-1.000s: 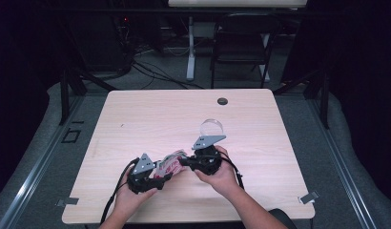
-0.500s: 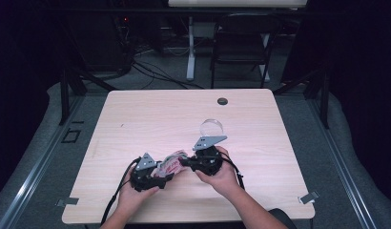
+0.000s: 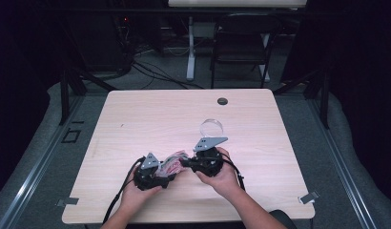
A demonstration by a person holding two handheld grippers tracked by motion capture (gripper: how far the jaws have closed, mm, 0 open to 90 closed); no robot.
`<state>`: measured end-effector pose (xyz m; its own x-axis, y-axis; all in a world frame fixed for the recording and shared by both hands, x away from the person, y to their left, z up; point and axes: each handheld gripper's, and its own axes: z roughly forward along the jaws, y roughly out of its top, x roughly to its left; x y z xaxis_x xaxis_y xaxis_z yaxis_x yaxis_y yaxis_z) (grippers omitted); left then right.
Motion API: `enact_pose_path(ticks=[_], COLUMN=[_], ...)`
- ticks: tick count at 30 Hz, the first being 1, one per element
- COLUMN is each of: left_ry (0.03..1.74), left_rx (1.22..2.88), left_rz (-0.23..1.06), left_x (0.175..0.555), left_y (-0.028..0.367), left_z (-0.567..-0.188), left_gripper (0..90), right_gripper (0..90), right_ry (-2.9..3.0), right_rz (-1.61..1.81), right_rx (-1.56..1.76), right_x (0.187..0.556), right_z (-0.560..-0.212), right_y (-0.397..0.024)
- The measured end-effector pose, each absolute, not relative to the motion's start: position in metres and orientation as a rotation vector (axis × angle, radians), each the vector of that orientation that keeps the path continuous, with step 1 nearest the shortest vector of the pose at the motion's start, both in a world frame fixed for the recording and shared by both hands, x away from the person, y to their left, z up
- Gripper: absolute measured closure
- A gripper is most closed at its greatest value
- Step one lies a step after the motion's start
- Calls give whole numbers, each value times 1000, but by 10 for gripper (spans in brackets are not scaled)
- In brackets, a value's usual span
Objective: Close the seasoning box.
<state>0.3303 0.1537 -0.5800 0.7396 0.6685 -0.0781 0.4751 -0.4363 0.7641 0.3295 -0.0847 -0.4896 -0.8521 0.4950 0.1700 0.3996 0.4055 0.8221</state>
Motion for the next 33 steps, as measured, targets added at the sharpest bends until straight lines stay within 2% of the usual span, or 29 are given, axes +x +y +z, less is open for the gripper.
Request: enact_pose_path(ticks=[27,33], left_ry=[850,880], left_rx=[2200,2203], left_rz=[344,355], left_x=[334,334], left_y=[145,145], left_z=[-588,-589], left_gripper=[287,200], right_gripper=[900,900], right_ry=[2546,2545], right_rz=[1442,1441], right_rx=[815,816], right_x=[327,327], right_z=[-491,-491], right_y=[-85,-85])
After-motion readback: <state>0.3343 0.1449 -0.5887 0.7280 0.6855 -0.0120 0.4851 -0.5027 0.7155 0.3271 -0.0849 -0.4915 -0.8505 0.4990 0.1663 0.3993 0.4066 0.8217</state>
